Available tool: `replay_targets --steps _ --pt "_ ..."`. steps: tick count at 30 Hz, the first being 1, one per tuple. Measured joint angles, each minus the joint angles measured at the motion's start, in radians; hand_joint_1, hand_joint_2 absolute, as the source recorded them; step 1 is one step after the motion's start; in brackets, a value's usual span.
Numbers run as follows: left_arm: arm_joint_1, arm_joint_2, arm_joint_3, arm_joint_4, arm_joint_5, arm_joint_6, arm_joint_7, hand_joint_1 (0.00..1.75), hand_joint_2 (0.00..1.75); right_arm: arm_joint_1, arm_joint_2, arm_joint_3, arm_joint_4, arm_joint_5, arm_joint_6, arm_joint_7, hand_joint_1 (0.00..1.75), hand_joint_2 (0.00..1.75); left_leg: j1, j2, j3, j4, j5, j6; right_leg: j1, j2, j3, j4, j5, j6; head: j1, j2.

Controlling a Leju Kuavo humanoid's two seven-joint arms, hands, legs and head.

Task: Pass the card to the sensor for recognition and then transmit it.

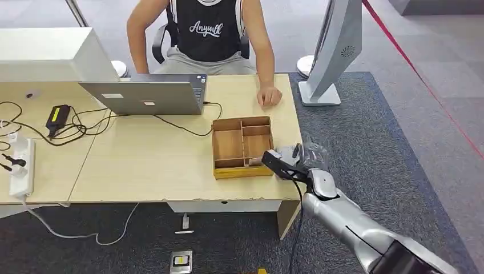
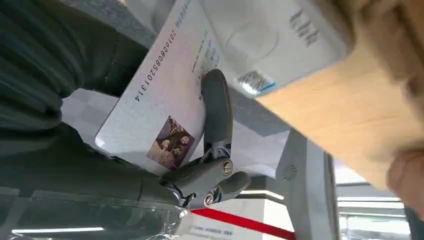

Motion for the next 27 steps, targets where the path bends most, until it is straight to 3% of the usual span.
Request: replay_targets --steps 13,19,27 --pt "0.004 0.000 -0.019 0.000 0.031 0.003 -0.002 0.00 0.00 -0.066 -0.089 -0.035 -0.130 0.023 -0.009 0.108 1.75 1.75 0.000 0.000 -0.001 0.000 0.000 0.000 0.000 0.000 -0.002 0.000 0.000 0.000 0.000 0.000" --pt "0.005 0.000 -0.037 0.000 0.034 0.003 -0.010 0.00 0.00 -0.100 -0.147 -0.059 -0.240 0.060 0.019 0.164 1.75 1.75 0.000 0.000 -0.001 0.000 0.000 0.000 0.000 0.000 -0.001 0.000 0.000 0.000 0.000 0.000" --pt "0.005 0.000 -0.066 0.000 0.031 0.003 -0.021 0.00 0.00 -0.126 -0.176 -0.073 -0.356 0.076 0.064 0.162 1.75 1.75 0.000 0.000 -0.001 0.000 0.000 0.000 0.000 0.000 -0.002 0.000 0.000 0.000 0.000 0.000"
